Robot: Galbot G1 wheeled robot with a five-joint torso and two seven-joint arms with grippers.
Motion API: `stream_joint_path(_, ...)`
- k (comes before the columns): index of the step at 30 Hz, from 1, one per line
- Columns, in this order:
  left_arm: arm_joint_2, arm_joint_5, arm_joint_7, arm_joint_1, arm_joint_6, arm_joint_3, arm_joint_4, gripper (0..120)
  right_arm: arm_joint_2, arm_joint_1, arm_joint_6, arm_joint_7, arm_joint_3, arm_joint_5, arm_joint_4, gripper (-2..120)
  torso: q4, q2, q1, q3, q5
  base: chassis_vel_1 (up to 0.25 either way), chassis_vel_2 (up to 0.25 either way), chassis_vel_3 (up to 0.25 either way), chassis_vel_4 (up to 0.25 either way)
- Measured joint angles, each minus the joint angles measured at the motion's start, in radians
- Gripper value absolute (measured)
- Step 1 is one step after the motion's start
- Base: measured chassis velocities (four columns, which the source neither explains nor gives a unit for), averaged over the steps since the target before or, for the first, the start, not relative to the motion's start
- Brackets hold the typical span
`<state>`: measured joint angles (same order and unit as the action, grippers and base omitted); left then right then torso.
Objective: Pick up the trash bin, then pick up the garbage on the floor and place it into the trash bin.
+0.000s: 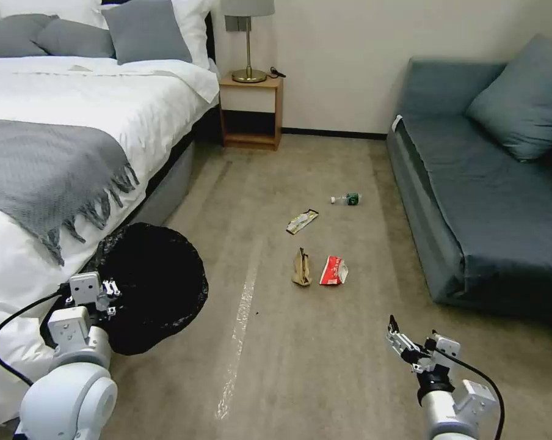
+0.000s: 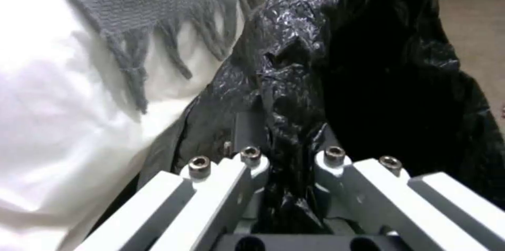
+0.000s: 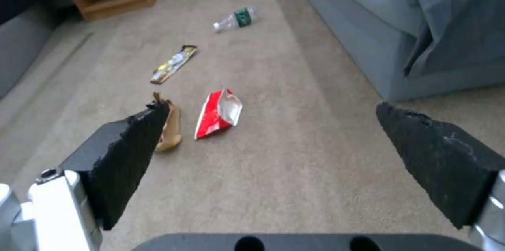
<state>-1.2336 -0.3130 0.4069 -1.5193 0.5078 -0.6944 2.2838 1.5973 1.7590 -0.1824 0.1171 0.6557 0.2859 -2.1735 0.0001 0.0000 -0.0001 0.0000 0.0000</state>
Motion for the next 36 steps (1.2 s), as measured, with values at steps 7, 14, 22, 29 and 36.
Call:
stream_joint_path(7,-0.004,0.009,-0.004,-0.004,-0.015,0.024,0.001,4,0.0,0.015,0.009,0.0,0.007,-0.005,-0.004,100,-0.0002,0.0,0.0,0.0,-0.0001,-0.088,0.106,0.092,-0.099)
stream_joint_path(14,0.006,0.011,-0.006,-0.002,-0.028,0.031,-0.016,4,0.01,0.022,0.019,0.001,0.005,-0.024,-0.004,100,-0.0001,0.0,0.0,0.0,-0.0001,-0.114,0.124,0.132,-0.125)
stream_joint_path(22,0.013,0.011,-0.007,0.008,-0.036,0.042,-0.037,4,0.011,0.021,0.022,0.001,0.004,-0.031,0.005,100,-0.0001,0.0,0.0,0.0,-0.0001,-0.102,0.07,0.09,-0.089)
stream_joint_path(29,0.017,0.011,-0.009,0.019,-0.036,0.049,-0.047,4,0.011,0.019,0.024,0.001,0.005,-0.033,0.012,100,-0.0001,0.0,0.0,0.0,0.0,-0.09,0.088,0.097,-0.085)
stream_joint_path(36,0.018,0.01,-0.009,0.027,-0.037,0.059,-0.059,4,0.011,0.017,0.024,0.001,0.006,-0.033,0.019,100,-0.0001,0.0,0.0,0.0,-0.0002,-0.097,0.115,0.089,-0.128)
